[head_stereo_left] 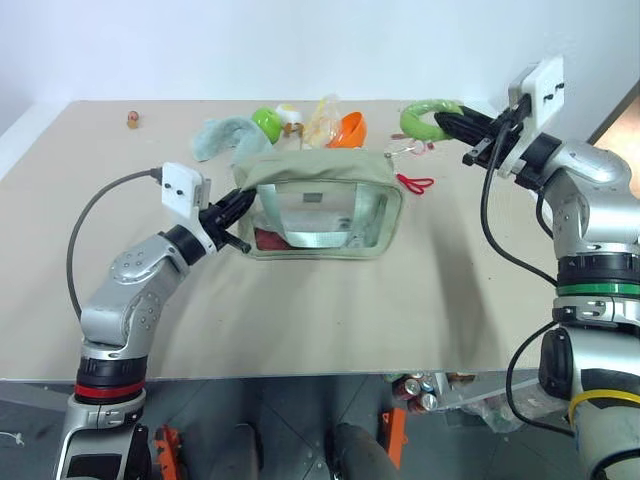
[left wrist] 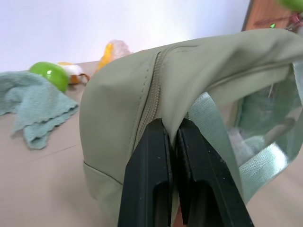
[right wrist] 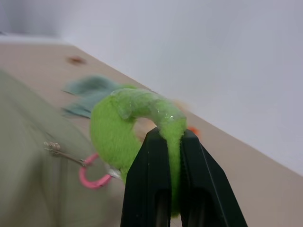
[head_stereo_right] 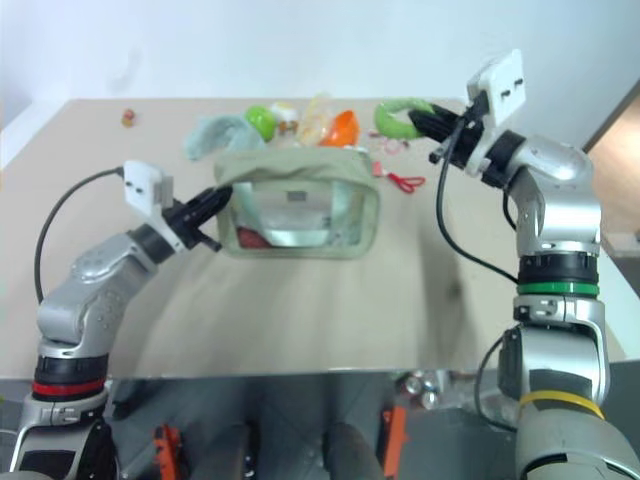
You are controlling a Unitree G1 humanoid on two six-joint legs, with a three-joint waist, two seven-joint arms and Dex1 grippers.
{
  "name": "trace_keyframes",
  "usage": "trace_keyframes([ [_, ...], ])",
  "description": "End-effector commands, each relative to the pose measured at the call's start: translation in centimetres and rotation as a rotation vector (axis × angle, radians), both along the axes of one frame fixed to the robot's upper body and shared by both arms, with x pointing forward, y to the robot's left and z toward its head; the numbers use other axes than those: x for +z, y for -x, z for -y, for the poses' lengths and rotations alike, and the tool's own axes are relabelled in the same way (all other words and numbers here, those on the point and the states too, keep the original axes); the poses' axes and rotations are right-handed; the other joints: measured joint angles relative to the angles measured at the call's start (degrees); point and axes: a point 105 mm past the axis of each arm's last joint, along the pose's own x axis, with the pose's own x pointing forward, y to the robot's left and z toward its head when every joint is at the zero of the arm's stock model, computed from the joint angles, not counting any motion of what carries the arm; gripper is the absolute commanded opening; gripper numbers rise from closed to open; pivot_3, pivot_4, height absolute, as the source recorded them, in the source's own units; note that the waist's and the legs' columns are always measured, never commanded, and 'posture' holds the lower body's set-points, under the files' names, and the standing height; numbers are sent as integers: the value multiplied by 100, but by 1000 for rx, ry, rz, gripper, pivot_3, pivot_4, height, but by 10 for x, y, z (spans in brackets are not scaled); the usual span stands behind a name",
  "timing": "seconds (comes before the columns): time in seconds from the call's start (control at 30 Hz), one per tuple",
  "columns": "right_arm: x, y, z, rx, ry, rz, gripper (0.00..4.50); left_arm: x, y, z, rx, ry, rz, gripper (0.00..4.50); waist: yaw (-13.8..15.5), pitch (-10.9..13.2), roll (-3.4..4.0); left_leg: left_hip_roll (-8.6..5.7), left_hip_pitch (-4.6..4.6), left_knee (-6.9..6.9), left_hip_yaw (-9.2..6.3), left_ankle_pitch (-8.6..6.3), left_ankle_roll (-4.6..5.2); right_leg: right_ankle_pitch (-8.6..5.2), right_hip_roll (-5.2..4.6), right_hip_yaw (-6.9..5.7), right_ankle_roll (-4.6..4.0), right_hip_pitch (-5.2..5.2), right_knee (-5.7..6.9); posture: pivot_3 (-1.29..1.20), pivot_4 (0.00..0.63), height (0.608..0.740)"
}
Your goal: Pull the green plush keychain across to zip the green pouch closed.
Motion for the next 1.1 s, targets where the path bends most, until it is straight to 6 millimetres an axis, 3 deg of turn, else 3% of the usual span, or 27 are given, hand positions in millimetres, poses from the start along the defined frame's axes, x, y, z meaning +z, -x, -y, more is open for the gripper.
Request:
trace_keyframes([
  [0.03, -14, -5, 31, -224, 46, 32, 8, 8, 1, -13, 71, -8, 47, 0, 0, 0, 0, 0, 0, 1, 0, 0, 0, 0, -1, 0, 0, 1, 0, 0, 150, 740],
  [0.3, -119, -8, -15, -271, 77, -121, 8, 6, 4, -11, 102, -10, 49, 0, -28, -1, 1, 2, 15, -5, 6, 1, -1, 0, 4, 11, 1, 3, 8, 0, 150, 740],
  [0.43, -154, -9, -23, -280, 63, -170, 8, 6, 5, -13, 122, -16, 53, 0, -37, -1, 1, 4, 25, -4, 11, 3, -5, -3, 7, 18, 12, 7, 9, 0, 150, 740],
  [0.53, -164, -11, -25, -272, 48, -183, 8, 5, 4, -15, 133, -24, 51, 0, -41, -1, 0, 3, 36, -3, 17, 4, -6, -4, 8, 24, 22, 17, 8, 0, 150, 740],
  [0.63, -155, -13, -31, -233, -91, -181, 8, 3, 3, -17, 131, -22, 38, 0, -84, -2, 0, 9, 45, -4, 19, 5, -6, -2, 14, 28, 22, 21, 8, 0, 150, 740],
  [0.7, -134, -13, -34, -195, -214, -147, 0, 1, 3, -18, 122, -10, 25, 741, -90, -2, 0, 13, 48, -4, 18, 5, -5, -1, 19, 29, 20, 23, 9, 0, 150, 740],
  [0.73, -120, -11, -37, -142, -275, -132, 550, 2, 3, -19, 114, 13, 18, 1074, -90, -2, 0, 16, 47, -4, 17, 5, -5, 0, 22, 28, 18, 23, 10, 0, 150, 740],
  [0.83, -89, 0, -41, -30, -349, -94, 1148, 4, 2, -20, 96, 35, 17, 1753, -82, 0, 3, 15, 39, -4, 17, 7, -6, 0, 20, 26, 21, 18, 10, 0, 150, 740],
  [0.87, -78, 6, -39, 1, -366, -76, 1771, 6, 2, -22, 92, 35, 19, 2417, -80, 0, 3, 14, 36, -3, 17, 7, -6, 0, 18, 26, 22, 19, 9, 0, 150, 740],
  [0.93, -61, 18, -38, 67, -374, -48, 2571, 10, 2, -26, 87, 37, 23, 3193, -52, 0, 3, 8, 34, -3, 17, 6, -6, -2, 12, 25, 26, 19, 8, 0, 150, 740],
  [1.07, -40, 45, -31, 154, -332, -24, 3789, 21, 9, -34, 47, 34, 38, 4397, -10, 0, 3, 7, 26, -4, 13, 3, -5, -5, 11, 19, 26, 14, 5, 0, 150, 740],
  [1.1, -37, 49, -28, 157, -328, -24, 4182, 24, 11, -37, 36, 36, 39, 4500, -9, 0, 3, 7, 25, -5, 13, 2, -4, -6, 10, 19, 26, 14, 4, 0, 150, 740],
])
